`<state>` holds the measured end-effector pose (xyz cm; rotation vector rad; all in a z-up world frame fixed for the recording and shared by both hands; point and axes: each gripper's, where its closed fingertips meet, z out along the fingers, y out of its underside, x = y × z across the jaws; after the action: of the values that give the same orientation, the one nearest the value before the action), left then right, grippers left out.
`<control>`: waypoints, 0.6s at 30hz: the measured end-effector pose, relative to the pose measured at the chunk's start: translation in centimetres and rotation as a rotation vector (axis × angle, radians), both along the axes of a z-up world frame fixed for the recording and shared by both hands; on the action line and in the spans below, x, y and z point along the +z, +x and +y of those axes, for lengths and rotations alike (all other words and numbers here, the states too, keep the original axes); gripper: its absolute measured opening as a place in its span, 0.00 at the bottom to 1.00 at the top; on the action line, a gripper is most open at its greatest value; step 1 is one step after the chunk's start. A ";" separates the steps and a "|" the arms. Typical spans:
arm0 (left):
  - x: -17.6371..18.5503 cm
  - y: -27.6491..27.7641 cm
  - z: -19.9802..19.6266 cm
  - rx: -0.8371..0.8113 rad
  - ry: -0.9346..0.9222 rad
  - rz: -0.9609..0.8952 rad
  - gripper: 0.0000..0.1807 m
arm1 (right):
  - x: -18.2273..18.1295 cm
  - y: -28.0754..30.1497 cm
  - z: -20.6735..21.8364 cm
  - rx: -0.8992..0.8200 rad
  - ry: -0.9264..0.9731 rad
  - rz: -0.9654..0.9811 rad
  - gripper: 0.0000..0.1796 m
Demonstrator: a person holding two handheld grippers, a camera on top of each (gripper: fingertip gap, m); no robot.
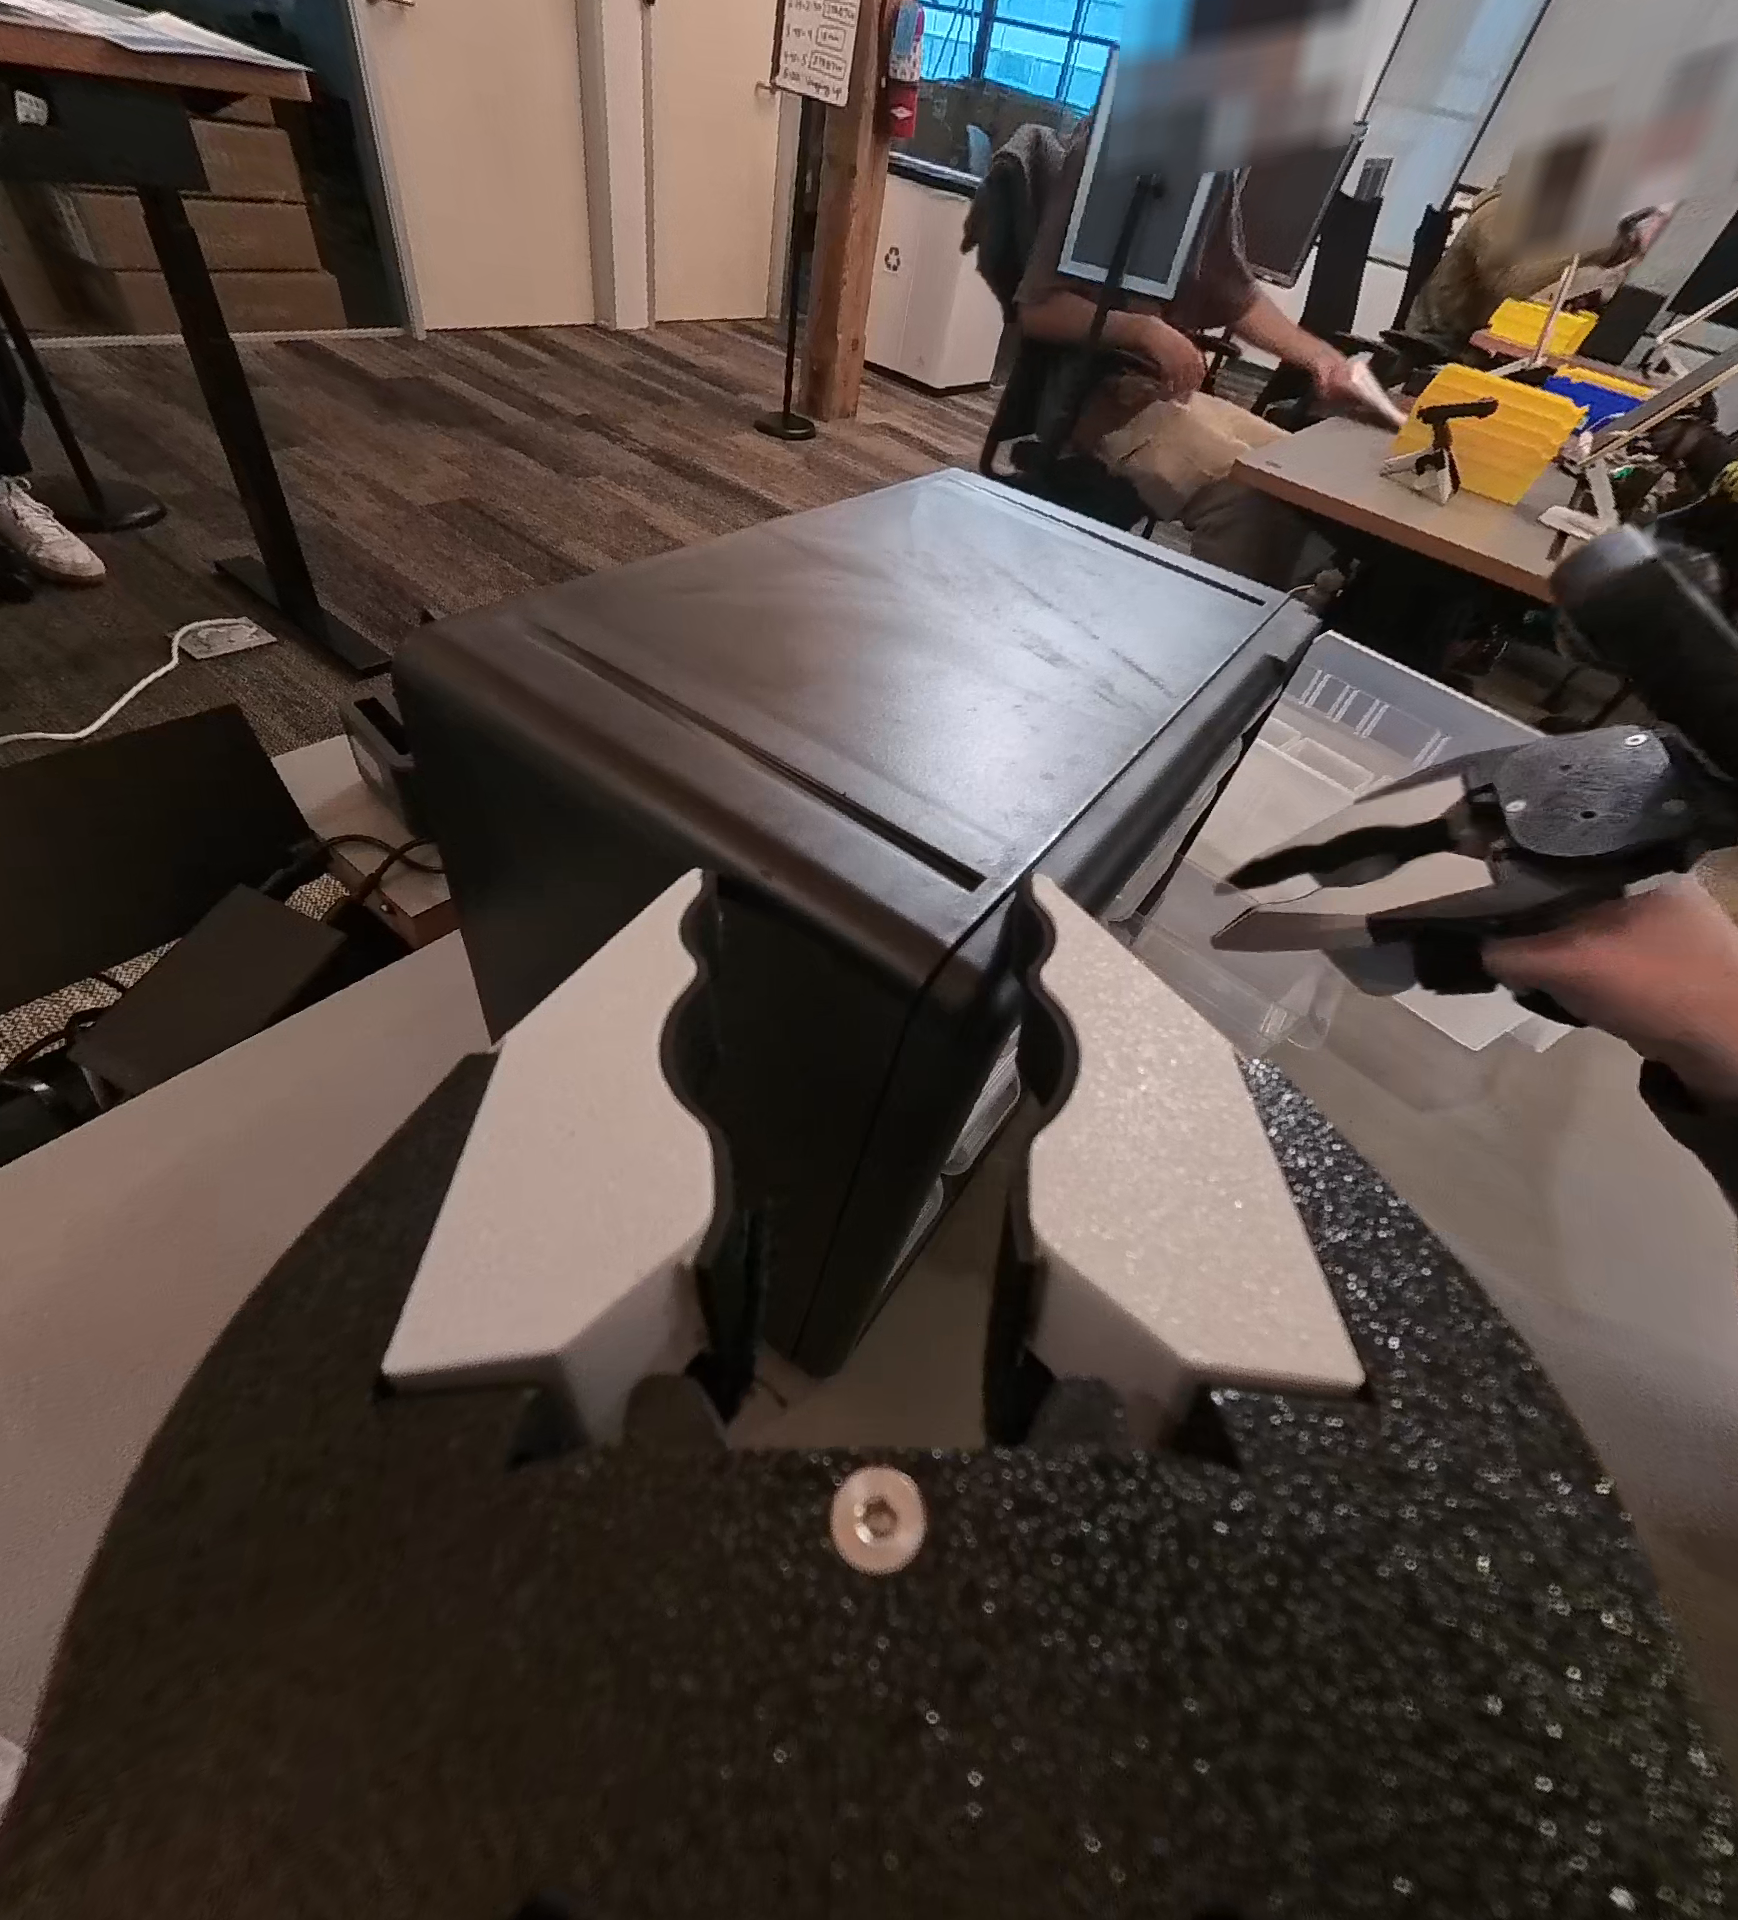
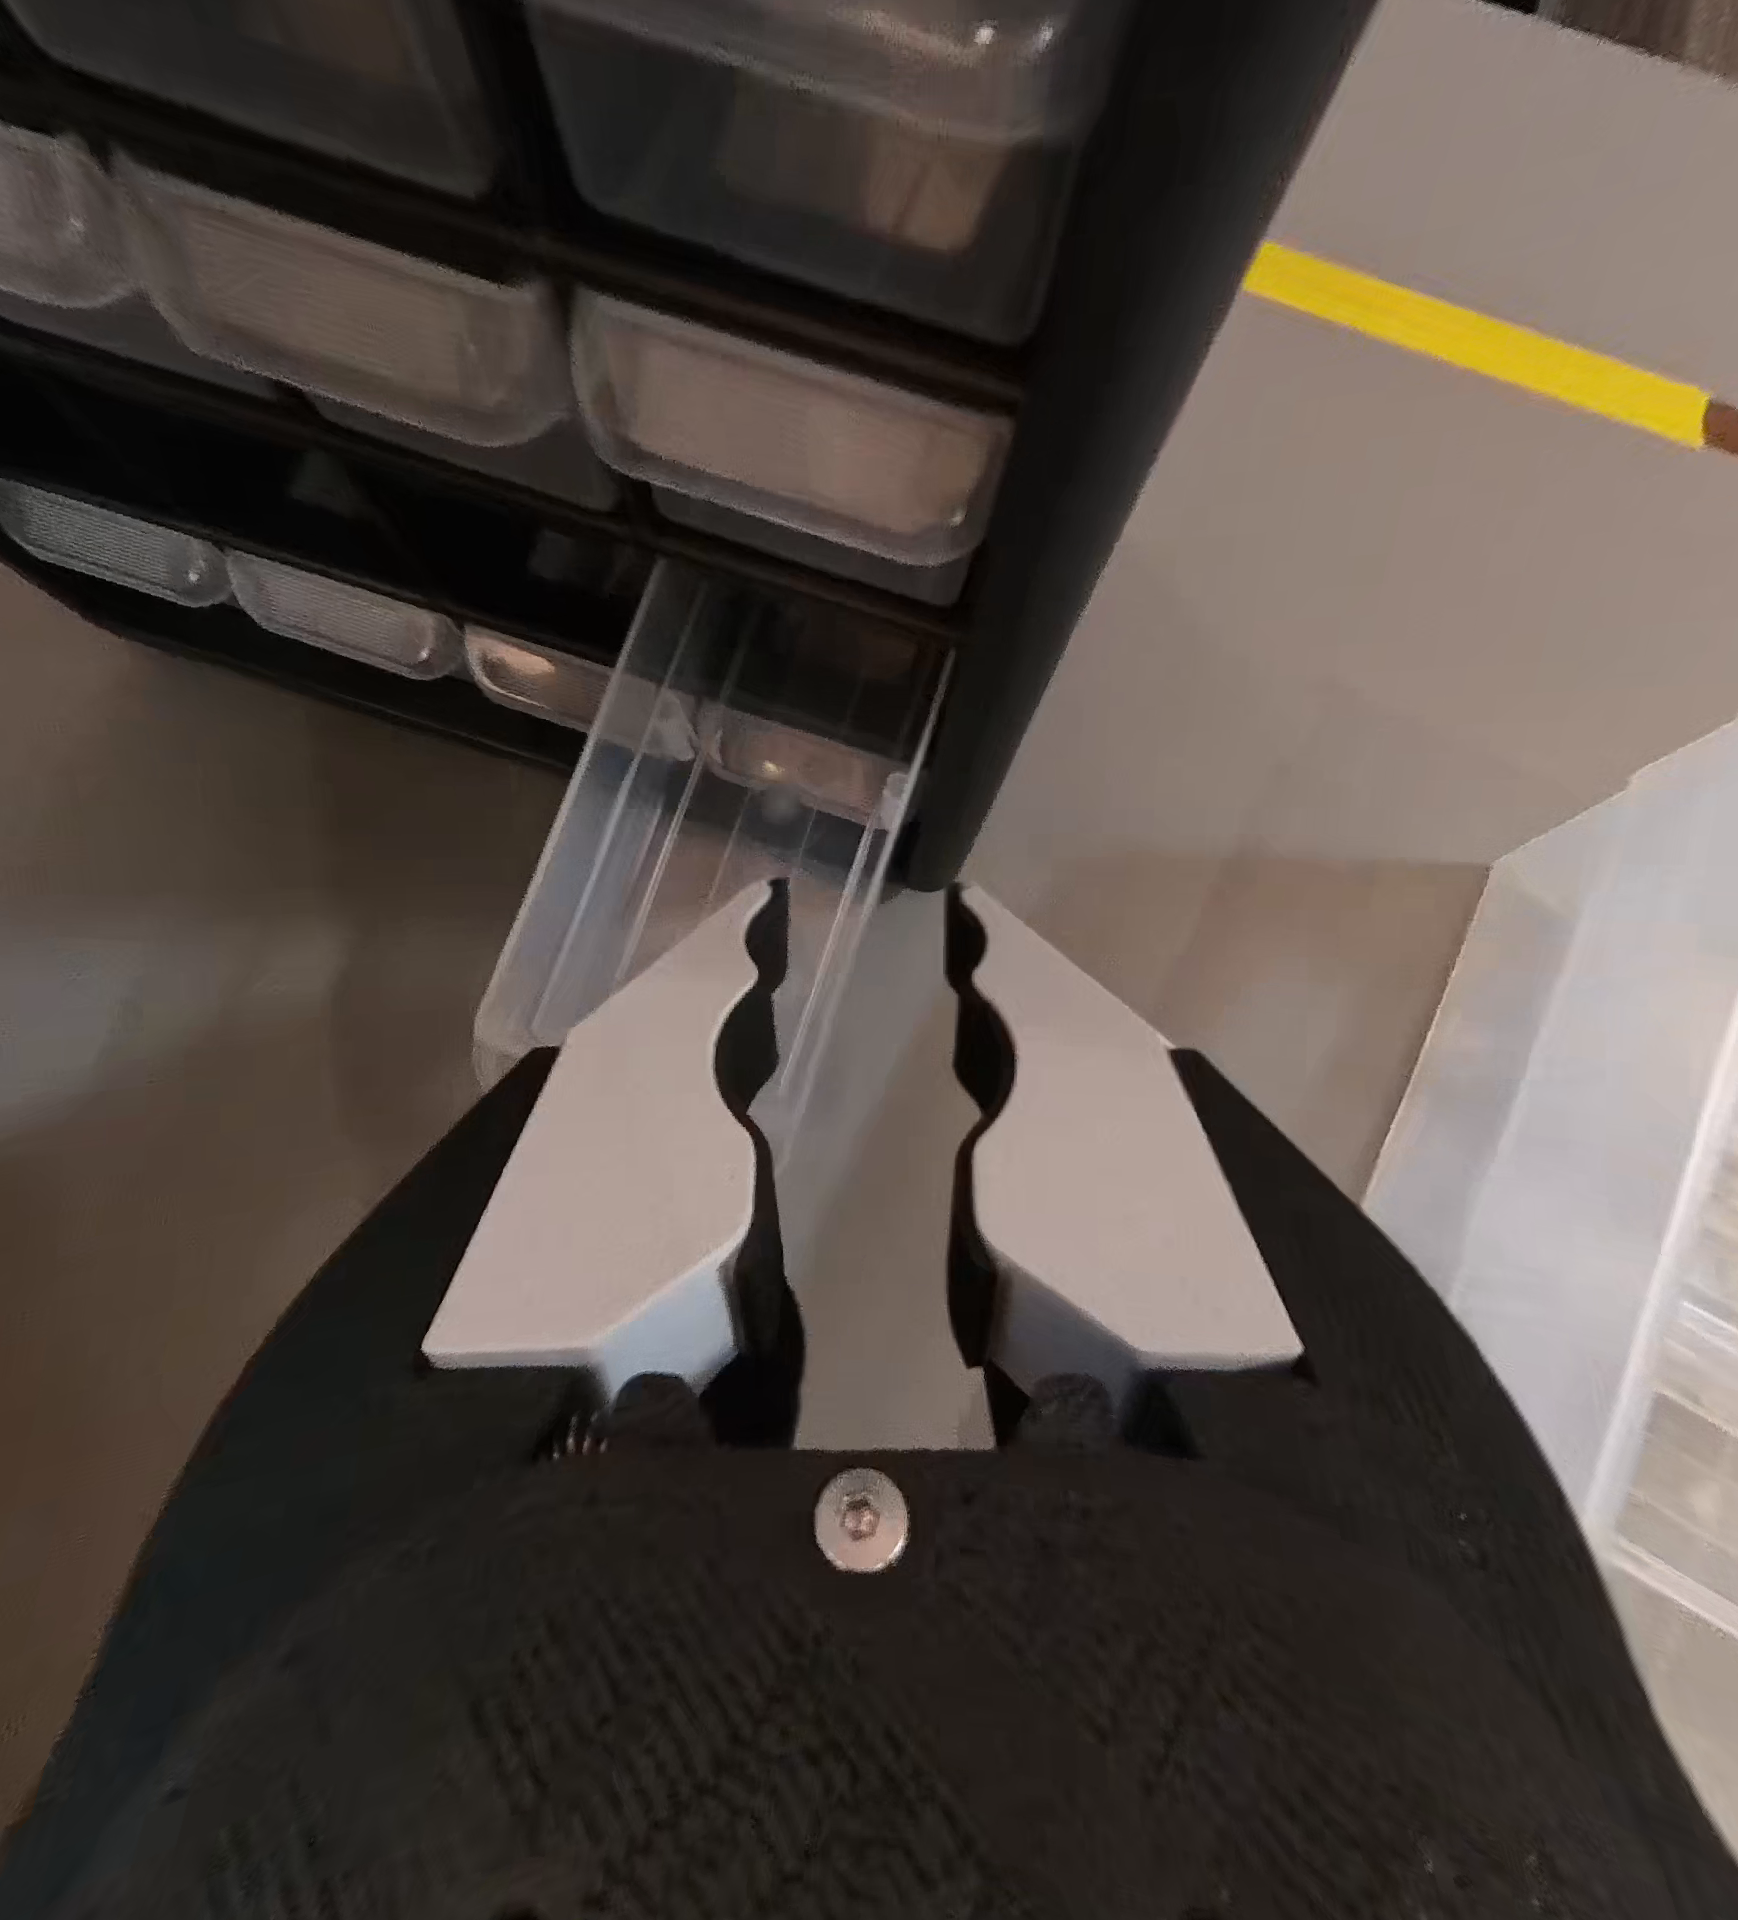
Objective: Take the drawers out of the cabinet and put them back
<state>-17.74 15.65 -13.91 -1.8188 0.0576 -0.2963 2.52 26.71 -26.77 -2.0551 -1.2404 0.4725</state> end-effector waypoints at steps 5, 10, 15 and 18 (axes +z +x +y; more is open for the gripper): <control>0.0 0.0 0.0 -0.001 0.000 -0.002 0.30 | -0.3 0.9 -1.5 0.017 -0.003 -0.082 0.02; 0.0 0.0 0.0 0.008 -0.008 -0.001 0.30 | -0.5 2.8 -3.4 -0.004 -0.040 -0.144 0.01; 0.1 0.2 0.0 0.026 -0.014 0.036 0.30 | 0.5 4.1 -4.5 -0.013 -0.072 -0.135 0.01; 0.1 0.2 0.1 0.022 -0.012 0.030 0.30 | 0.9 4.3 -4.9 0.006 -0.108 -0.137 0.01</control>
<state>-17.58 15.71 -13.85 -1.8346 0.0570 -0.2538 6.78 21.80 -25.90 -2.2067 -1.3269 0.4155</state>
